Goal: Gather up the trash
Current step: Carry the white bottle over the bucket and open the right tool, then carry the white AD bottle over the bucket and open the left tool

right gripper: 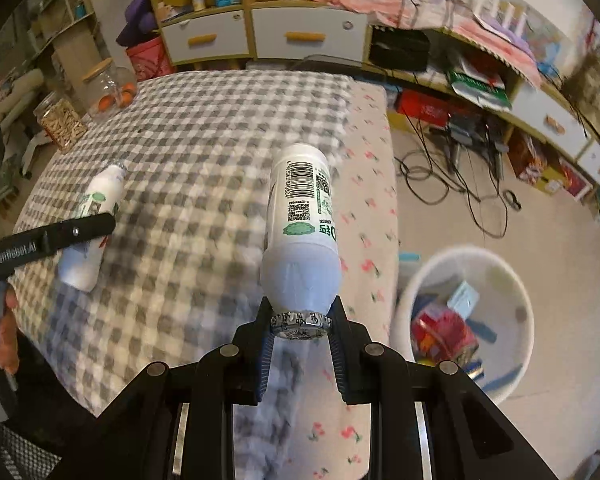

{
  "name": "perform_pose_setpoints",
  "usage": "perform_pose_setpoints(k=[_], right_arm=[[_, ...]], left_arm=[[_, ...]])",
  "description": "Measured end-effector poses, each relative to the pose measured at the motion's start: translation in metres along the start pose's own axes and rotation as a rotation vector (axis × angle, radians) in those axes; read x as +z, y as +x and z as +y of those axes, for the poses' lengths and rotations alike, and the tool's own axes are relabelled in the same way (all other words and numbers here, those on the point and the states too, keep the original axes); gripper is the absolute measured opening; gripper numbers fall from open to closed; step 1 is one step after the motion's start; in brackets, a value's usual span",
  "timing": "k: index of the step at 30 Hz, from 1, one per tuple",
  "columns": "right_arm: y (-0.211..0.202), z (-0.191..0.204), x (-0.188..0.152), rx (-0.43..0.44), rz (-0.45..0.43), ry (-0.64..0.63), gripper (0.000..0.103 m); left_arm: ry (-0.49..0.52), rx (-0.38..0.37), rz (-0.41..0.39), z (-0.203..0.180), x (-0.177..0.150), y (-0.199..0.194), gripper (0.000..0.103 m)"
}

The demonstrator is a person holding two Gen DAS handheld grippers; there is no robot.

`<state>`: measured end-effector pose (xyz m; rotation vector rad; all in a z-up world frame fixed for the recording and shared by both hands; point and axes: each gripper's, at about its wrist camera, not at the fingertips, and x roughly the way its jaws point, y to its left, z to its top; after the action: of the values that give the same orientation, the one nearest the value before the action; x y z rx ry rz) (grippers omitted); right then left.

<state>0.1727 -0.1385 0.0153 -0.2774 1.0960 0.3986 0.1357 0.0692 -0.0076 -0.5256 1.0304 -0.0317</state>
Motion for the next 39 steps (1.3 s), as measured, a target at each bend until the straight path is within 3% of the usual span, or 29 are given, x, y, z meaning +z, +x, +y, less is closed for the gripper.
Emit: perform_pose_setpoints(k=[7,16,26,28,30,31,39], right_arm=[[-0.014,-0.041,-0.016,-0.037,-0.017,0.057,0.026],[-0.006,-0.119,-0.042,-0.075,0.036,0.21,0.026],[-0.001,-0.164,-0.059,-0.1,0.063,0.289,0.027],[0.003,-0.17,-0.06,-0.101,0.083,0.306,0.031],[0.002,-0.177,-0.062,-0.1,0.085,0.328,0.052],[0.0,-0.18,-0.064,-0.1,0.079,0.335,0.056],[-0.015,-0.209,-0.081,-0.095,0.064,0.419,0.061]], left_arm=[[0.021,-0.074,0.023,-0.041,-0.005,0.017,0.042],[0.099,-0.123,0.063,-0.089,-0.01,0.044,0.042],[0.162,-0.19,0.092,-0.137,-0.013,0.067,0.042],[0.182,-0.193,0.097,-0.148,-0.016,0.073,0.042],[0.199,-0.196,0.103,-0.158,-0.018,0.079,0.042],[0.208,-0.201,0.108,-0.164,-0.019,0.083,0.042],[0.288,-0.223,0.14,-0.204,-0.027,0.111,0.042]])
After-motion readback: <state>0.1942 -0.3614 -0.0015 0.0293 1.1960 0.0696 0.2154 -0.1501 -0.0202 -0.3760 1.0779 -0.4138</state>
